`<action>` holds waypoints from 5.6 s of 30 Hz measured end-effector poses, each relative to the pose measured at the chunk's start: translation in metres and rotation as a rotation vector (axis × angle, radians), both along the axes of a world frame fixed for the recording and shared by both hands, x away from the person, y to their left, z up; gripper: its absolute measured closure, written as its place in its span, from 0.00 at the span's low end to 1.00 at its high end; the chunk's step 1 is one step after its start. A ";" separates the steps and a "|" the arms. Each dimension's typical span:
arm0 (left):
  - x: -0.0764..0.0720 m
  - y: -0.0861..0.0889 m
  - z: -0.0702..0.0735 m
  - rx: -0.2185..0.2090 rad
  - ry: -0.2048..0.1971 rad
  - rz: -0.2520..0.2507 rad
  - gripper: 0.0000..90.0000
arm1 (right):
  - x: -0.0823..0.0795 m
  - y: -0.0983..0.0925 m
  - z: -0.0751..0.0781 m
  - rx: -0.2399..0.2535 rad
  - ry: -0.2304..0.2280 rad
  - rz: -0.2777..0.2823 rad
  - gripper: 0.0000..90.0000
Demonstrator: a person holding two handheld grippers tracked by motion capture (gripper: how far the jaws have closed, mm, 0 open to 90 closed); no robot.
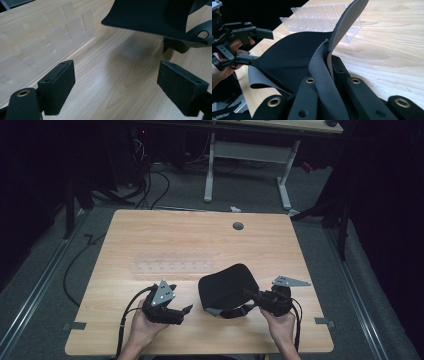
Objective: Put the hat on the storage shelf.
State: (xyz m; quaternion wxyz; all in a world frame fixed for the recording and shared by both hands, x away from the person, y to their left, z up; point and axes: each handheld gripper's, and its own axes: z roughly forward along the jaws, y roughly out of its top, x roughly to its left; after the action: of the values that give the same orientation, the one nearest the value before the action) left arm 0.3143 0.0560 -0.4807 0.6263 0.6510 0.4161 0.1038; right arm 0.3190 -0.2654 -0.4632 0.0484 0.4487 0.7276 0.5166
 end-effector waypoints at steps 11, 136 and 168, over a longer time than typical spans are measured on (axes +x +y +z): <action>-0.001 -0.007 0.000 0.020 -0.021 -0.022 0.17 | 0.007 0.021 0.002 -0.021 0.017 0.047 0.95; 0.051 0.114 0.070 -0.303 -0.028 0.251 0.95 | 0.049 -0.021 -0.068 -0.480 -0.005 -0.323 0.41; 0.111 0.135 0.053 -0.208 -0.081 0.424 0.95 | 0.049 -0.021 -0.068 -0.481 -0.006 -0.319 0.40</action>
State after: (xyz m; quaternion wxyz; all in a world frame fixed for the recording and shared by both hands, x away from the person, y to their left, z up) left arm 0.4252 0.1906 -0.4279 0.6705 0.4762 0.5265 0.2155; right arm 0.3676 -0.2863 -0.5309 0.2364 0.5315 0.7493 0.3164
